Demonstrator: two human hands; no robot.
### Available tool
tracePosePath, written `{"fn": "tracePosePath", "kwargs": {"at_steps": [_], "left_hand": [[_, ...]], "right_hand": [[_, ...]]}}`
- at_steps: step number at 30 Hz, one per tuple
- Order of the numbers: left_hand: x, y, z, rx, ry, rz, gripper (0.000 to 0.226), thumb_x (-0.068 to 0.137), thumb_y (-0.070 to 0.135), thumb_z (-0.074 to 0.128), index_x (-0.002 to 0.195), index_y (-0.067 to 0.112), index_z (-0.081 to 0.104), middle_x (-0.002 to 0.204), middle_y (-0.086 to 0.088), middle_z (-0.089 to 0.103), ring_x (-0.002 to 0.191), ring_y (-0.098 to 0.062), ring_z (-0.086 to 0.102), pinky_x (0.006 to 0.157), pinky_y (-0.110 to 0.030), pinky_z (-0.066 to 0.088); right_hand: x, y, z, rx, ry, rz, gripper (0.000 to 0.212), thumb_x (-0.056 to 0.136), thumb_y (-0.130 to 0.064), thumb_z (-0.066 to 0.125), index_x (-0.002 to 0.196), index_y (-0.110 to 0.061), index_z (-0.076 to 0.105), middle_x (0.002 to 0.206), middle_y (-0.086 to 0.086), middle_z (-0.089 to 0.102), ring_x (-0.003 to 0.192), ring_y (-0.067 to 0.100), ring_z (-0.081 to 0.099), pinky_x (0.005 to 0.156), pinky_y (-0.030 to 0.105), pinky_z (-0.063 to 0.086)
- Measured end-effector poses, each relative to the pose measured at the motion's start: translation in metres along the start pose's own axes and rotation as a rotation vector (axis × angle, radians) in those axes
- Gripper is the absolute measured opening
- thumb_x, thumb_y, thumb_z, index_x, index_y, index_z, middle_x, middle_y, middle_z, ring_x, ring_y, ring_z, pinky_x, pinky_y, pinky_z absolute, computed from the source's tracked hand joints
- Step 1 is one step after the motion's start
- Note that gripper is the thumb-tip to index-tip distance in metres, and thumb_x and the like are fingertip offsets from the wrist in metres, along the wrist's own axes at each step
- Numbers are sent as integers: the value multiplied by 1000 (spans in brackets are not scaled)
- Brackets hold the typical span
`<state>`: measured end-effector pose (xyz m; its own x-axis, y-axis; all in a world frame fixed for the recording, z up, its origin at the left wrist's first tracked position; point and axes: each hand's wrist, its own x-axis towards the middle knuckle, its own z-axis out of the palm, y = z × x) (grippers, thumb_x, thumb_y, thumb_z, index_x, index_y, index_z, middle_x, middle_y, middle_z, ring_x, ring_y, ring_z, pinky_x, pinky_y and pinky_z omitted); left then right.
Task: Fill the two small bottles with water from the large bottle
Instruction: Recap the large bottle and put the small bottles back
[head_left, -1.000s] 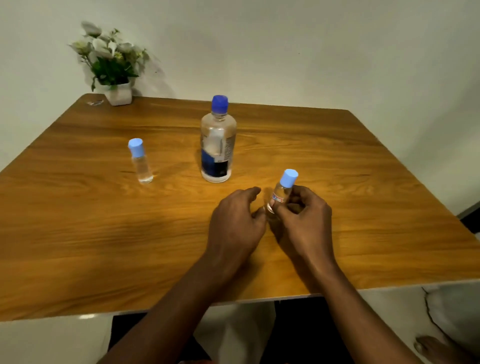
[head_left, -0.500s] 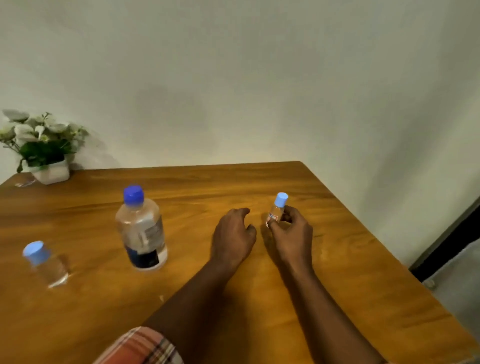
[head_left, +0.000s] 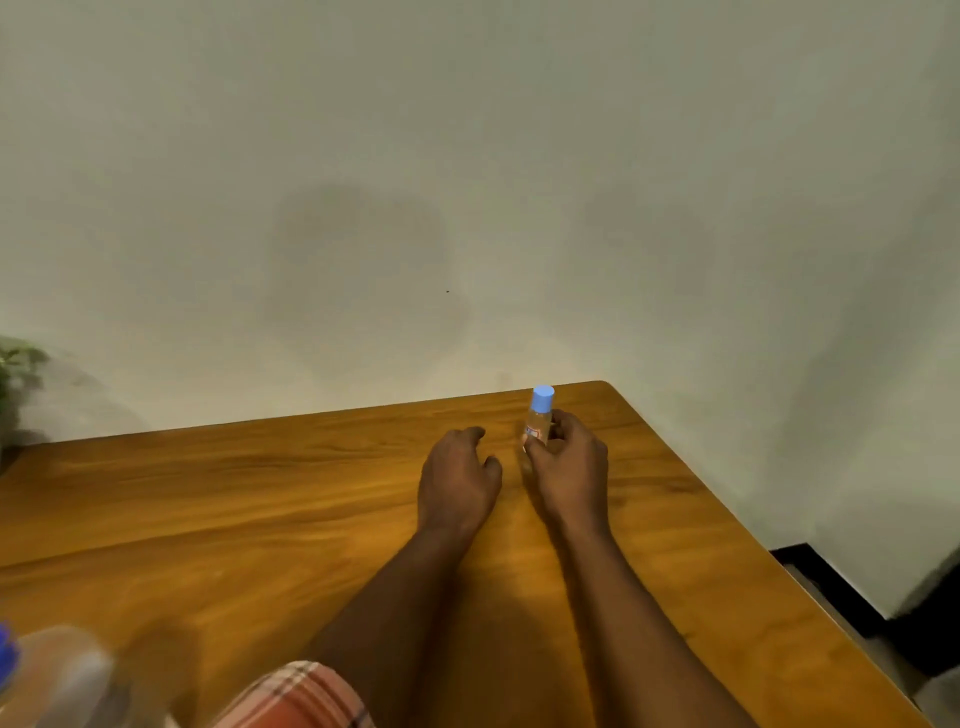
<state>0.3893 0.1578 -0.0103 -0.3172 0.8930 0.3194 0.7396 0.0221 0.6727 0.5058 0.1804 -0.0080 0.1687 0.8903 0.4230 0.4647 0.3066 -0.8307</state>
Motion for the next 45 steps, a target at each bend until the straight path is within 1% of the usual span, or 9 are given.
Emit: {"fn": "tracePosePath", "kwargs": {"at_steps": [3,9,15,23,29,32,34,39,45], "left_hand": [[26,4,15,-1,-3,13,47,86,24,61,131,14,55,129,-4,60,118,-19,56,96,-30,44],[65,7,39,6,-12,36,48,85,25,62,131,11,55,127,-8,62,117,-23,57,95,-33,45],[88,4,49,44,-17,79,48,83,25,61,128,7,57,123,-11,64,113,-26,59,91,-35,47],[87,4,46,57,-5,90,46,85,26,62,128,8,57,122,-10,64,112,-26,59,90,-35,47],[70,6,35,82,4,83,45,88,27,59,130,10,56,123,-9,63,112,-24,58,87,-32,47],[54,8,29,81,-3,65,45,89,28,59,131,11,55,126,-7,62,115,-23,57,91,-32,47],[40,10,23,84,-18,49,45,90,28,59,132,12,54,128,-6,61,117,-22,57,92,-33,47],[-10,14,-2,66,-29,22,45,90,29,58,132,14,54,128,-4,61,117,-20,56,94,-34,47],[-99,15,-45,-11,-23,28,43,90,31,57,130,15,56,126,-4,61,117,-20,56,96,-36,46]], "right_hand": [[24,8,13,-23,-12,1,25,87,-24,70,110,-15,67,93,-3,68,80,9,61,66,22,48],[60,21,28,-50,15,8,16,86,-22,70,100,-14,69,89,2,71,78,15,63,70,32,54],[72,24,36,-76,30,6,22,84,-21,71,104,-11,70,90,2,71,77,14,63,60,20,43],[74,26,40,-142,17,27,24,84,-25,71,104,-10,69,93,6,71,81,20,64,72,35,55],[65,19,34,-195,64,99,58,81,-26,76,130,-3,54,121,13,63,108,26,60,81,30,48],[54,13,25,-201,76,133,49,81,-23,76,121,-1,58,116,14,65,93,18,58,71,29,50],[40,8,16,-198,84,146,45,80,-20,76,117,0,60,111,14,66,84,14,52,63,23,43],[-10,-6,-5,-170,74,206,60,82,-20,74,135,-6,51,129,11,60,116,25,58,91,35,51],[-93,-34,-38,-150,75,228,54,81,-21,73,130,-5,56,125,11,63,114,24,59,97,41,49]]}}
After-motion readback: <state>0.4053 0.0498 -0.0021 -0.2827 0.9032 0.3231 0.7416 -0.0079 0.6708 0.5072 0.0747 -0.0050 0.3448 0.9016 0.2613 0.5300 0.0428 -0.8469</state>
